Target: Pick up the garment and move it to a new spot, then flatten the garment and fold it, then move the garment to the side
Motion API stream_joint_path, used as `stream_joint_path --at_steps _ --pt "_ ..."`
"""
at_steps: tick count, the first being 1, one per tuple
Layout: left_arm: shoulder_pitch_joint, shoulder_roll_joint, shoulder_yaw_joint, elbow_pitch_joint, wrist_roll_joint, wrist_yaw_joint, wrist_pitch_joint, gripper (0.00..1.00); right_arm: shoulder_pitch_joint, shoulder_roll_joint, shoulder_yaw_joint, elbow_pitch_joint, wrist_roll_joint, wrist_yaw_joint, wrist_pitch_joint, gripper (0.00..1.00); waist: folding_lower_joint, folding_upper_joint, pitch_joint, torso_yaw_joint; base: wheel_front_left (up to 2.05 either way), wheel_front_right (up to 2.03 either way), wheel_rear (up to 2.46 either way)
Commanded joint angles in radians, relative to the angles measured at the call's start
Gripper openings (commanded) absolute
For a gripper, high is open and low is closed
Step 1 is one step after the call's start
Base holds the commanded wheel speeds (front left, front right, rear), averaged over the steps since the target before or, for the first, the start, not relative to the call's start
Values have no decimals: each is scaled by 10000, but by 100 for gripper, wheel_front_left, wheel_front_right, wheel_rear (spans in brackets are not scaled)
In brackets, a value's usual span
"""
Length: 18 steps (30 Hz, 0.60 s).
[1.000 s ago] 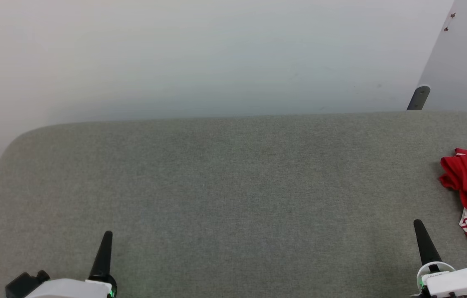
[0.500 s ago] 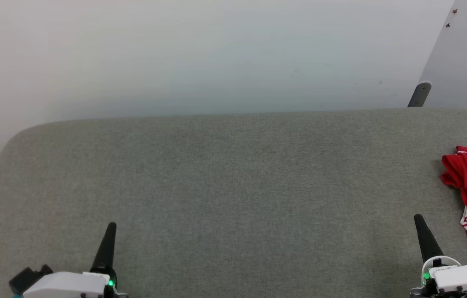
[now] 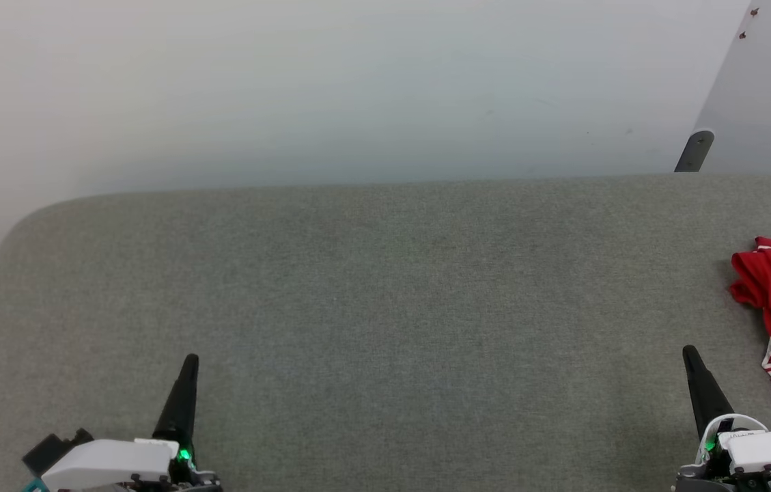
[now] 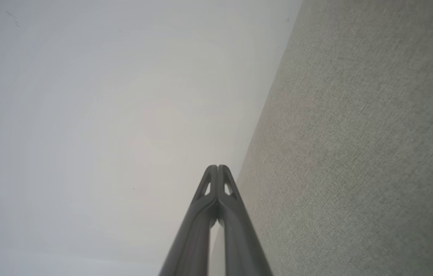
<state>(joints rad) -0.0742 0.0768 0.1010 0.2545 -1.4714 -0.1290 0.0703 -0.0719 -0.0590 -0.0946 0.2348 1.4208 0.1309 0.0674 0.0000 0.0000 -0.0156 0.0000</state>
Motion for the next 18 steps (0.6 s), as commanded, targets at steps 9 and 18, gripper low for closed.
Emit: stream_joint_path --at_steps 9,18 --pt "-234 -109 83 -78 -634 -28 192 0 -251 42 -116 24 824 -2 203 0 0 0 67 0 0 0 0" --pt "-326 -219 128 -97 -1101 -30 349 0 -367 71 -166 74 1493 -3 380 0 0 0 134 0 0 0 0"
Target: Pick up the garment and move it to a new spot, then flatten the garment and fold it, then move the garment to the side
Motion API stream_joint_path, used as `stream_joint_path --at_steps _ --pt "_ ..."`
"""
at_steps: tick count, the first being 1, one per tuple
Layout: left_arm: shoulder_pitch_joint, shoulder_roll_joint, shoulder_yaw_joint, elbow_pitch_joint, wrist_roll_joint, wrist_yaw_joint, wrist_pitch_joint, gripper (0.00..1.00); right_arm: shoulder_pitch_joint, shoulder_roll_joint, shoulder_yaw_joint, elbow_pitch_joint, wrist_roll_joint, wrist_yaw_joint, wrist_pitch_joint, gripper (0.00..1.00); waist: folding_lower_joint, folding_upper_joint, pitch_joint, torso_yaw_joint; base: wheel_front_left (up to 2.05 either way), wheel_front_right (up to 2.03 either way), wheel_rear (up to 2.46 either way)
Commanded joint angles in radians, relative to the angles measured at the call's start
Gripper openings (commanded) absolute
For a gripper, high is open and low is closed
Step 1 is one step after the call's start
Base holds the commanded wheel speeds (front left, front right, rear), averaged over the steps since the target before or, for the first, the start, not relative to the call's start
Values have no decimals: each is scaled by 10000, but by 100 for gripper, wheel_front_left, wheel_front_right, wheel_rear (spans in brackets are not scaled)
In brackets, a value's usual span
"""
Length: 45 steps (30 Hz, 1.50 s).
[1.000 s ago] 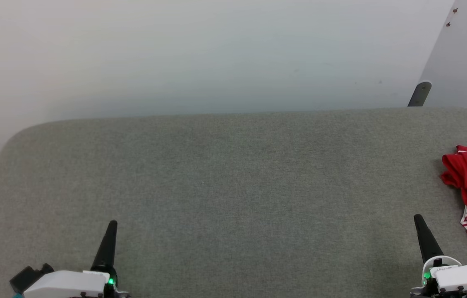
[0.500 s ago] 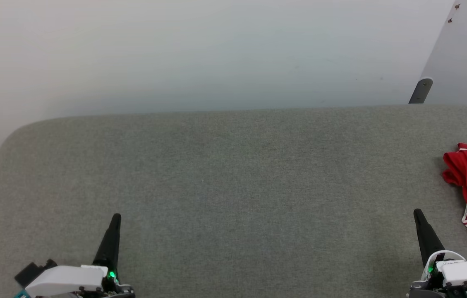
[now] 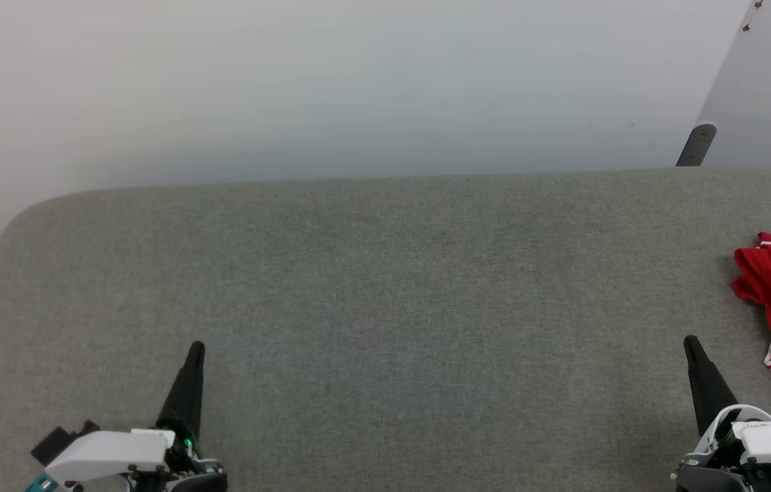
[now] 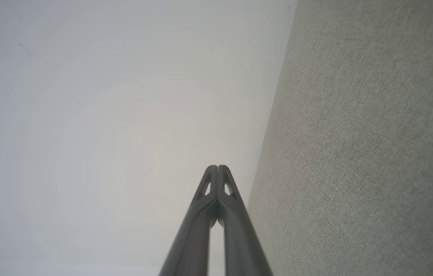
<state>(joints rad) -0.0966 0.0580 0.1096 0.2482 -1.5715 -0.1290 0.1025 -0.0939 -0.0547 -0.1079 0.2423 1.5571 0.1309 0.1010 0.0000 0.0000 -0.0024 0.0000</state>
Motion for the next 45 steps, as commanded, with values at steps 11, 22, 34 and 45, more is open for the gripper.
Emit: stream_joint_path --at_steps 11,22,34,45 --pt "-176 -96 69 -45 -424 -32 152 0 -171 54 -67 35 583 -3 149 0 0 0 55 0 0 0 0" --pt "-175 -94 66 -44 -426 -32 151 0 -173 56 -69 32 578 -3 154 0 0 0 55 0 0 0 0" --pt "-175 -94 65 -44 -427 -32 150 0 -173 59 -73 32 574 -3 158 0 0 0 55 0 0 0 0" --pt "-174 -94 64 -45 -428 -32 149 0 -174 60 -73 32 571 -3 159 0 0 0 55 0 0 0 0"
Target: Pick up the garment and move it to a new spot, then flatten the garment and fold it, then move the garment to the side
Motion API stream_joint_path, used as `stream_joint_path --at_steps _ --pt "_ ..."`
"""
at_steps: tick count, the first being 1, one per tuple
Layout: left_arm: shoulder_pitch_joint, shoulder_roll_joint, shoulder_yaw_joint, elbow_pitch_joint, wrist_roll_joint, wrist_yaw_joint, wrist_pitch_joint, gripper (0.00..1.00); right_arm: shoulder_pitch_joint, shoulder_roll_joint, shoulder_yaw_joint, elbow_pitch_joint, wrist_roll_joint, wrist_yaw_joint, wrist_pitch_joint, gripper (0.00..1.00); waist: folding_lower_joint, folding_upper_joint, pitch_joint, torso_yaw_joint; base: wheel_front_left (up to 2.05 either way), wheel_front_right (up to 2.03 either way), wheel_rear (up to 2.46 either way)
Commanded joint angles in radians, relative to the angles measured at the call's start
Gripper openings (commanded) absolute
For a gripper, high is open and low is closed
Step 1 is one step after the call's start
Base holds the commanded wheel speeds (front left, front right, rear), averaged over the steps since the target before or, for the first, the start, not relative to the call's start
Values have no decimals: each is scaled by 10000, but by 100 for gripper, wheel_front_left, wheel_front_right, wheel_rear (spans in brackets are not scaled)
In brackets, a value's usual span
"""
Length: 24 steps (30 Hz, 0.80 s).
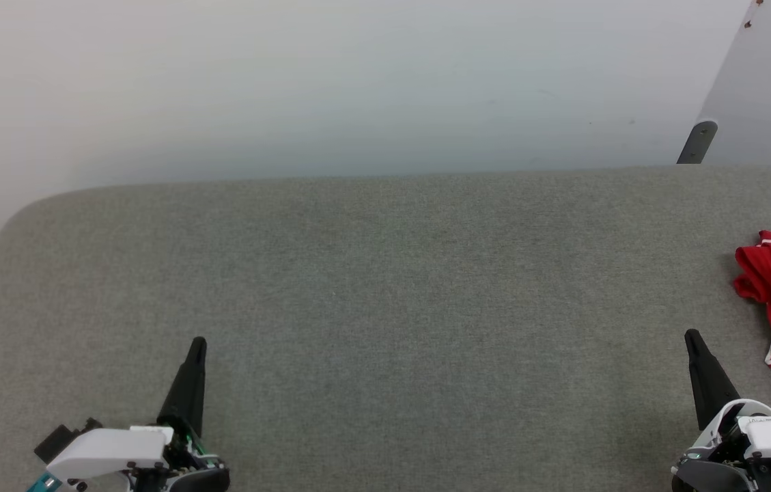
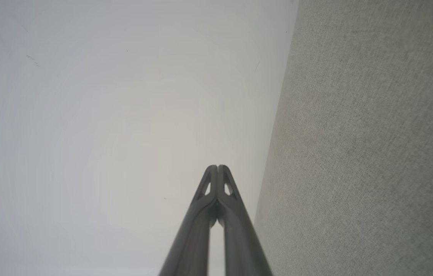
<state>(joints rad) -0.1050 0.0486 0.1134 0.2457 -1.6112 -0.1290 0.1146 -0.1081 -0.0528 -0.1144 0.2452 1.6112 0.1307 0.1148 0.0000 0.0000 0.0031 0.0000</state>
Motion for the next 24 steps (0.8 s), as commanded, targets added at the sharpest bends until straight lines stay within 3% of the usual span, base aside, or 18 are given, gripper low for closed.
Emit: stream_joint_path --at_steps 1,24 --pt "-90 0 25 -20 -31 -32 28 0 -32 41 -8 4 30 0 21 0 0 0 0 0 0 0 0" --pt "-90 0 24 -20 -32 -32 27 0 -32 44 -9 4 27 0 26 0 0 0 0 0 0 0 0"
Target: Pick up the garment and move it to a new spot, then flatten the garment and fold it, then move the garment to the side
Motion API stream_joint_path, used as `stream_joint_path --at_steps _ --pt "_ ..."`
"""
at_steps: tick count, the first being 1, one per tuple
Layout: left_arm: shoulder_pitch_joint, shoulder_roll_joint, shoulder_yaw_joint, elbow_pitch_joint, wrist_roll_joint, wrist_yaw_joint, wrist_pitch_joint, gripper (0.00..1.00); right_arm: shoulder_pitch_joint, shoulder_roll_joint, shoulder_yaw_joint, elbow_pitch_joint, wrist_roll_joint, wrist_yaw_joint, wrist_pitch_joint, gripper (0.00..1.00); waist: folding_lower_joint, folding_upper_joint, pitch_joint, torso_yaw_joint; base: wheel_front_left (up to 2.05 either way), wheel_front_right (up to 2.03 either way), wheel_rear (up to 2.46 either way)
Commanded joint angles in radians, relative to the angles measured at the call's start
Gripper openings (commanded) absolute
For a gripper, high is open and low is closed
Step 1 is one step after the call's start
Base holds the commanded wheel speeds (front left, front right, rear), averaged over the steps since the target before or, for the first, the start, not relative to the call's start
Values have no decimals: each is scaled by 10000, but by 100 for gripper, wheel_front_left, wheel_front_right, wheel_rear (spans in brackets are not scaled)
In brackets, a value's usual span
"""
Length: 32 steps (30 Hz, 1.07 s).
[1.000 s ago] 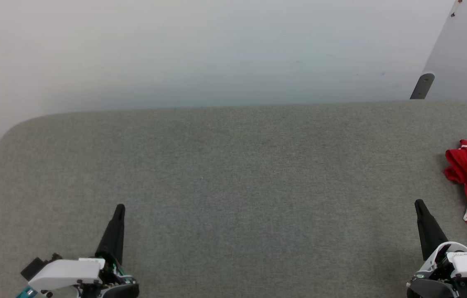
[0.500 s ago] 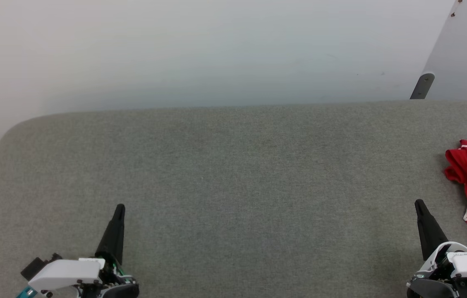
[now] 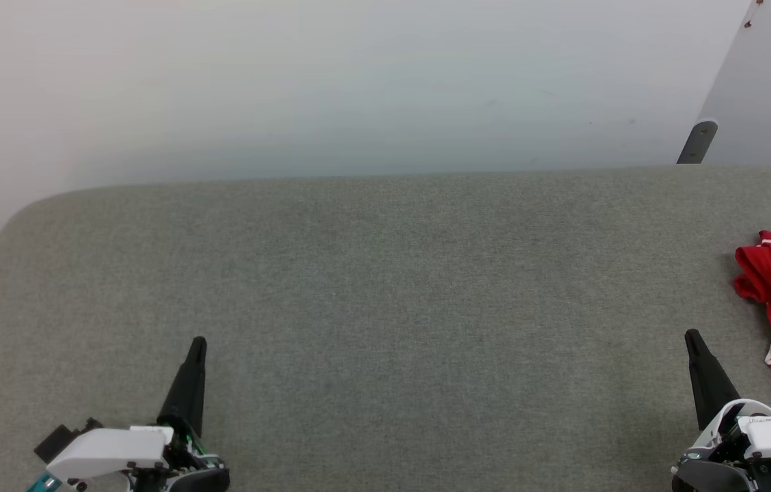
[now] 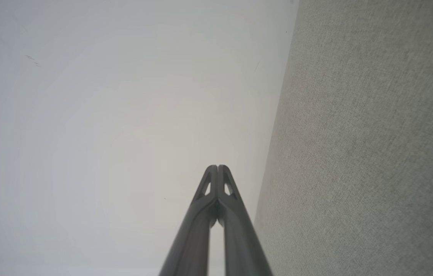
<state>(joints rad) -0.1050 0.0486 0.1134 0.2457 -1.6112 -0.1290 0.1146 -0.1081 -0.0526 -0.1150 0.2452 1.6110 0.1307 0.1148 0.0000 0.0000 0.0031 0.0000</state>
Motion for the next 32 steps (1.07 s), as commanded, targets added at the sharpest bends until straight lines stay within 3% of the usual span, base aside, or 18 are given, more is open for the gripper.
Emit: stream_joint_path --at_steps 1,32 --pt "-90 0 25 -20 -32 -32 27 0 -32 42 -4 4 29 0 26 0 0 0 0 0 0 0 0" --pt "-89 0 23 -21 -33 -32 25 0 -33 44 -8 4 24 0 30 0 0 0 0 0 0 0 0"
